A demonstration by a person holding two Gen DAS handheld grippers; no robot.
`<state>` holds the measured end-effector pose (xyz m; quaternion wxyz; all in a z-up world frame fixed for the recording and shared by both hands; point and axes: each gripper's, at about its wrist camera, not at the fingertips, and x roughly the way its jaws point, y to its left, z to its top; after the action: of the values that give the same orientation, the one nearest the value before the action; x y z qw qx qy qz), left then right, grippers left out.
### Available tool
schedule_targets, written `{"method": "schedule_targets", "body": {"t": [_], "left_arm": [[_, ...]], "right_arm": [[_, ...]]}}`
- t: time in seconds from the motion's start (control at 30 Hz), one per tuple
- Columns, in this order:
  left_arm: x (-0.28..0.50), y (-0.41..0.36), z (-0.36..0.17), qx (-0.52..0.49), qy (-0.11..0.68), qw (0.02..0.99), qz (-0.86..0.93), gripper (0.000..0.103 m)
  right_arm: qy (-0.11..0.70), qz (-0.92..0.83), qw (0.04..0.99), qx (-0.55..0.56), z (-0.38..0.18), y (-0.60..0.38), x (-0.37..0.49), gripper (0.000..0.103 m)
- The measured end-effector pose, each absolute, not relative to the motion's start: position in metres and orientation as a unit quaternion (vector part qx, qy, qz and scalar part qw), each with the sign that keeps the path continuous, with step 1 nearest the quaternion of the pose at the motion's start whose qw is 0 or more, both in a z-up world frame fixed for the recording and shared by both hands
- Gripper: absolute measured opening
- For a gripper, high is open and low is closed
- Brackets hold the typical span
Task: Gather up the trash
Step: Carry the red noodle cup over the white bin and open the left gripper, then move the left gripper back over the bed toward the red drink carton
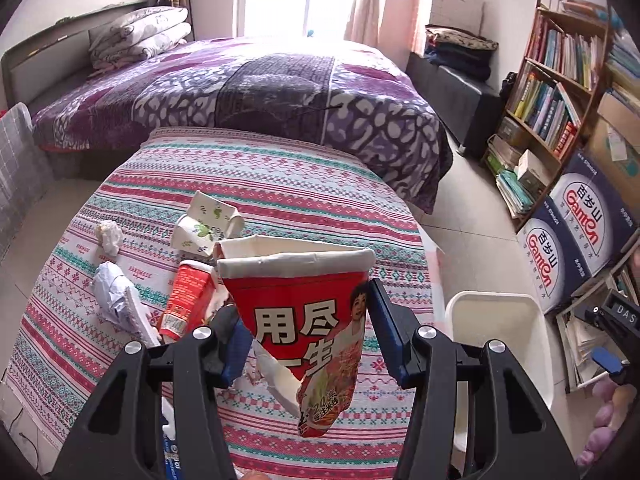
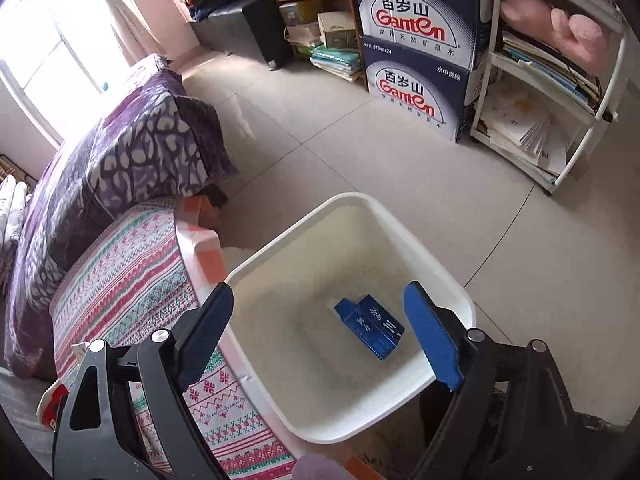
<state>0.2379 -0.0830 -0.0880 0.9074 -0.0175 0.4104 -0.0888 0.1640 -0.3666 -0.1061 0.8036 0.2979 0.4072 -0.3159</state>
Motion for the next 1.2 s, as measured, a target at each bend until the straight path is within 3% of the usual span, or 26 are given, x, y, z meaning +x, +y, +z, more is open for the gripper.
{"method": "schedule_targets", "body": {"t": [0.17,0.77,0.9,1.2], "left_arm": [[0.229,-0.115,-0.089,-0.011,0.418,0.899,-0.129,0.053],[0.199,-0.249,-0.08,0.01,0.483,0.82,-0.306,0.055],[0.199,-0.26,-0.079,0.0,0.488,0.812,-0.32,0.08],[0.204,-0.244,-0.079,0.025,0.467,0.838,-0.283,0.084]], "right_arm": [[0.383,-0.34,0.811,0.283,-0.094,-0.381,0.149,0.089],[0.304,-0.394,0.793,0.351,-0.062,-0.454,0.092,0.091],[0.299,-0.397,0.791,0.357,-0.062,-0.461,0.085,0.091],[0.283,-0.406,0.809,0.317,-0.052,-0.45,0.084,0.096]]}}
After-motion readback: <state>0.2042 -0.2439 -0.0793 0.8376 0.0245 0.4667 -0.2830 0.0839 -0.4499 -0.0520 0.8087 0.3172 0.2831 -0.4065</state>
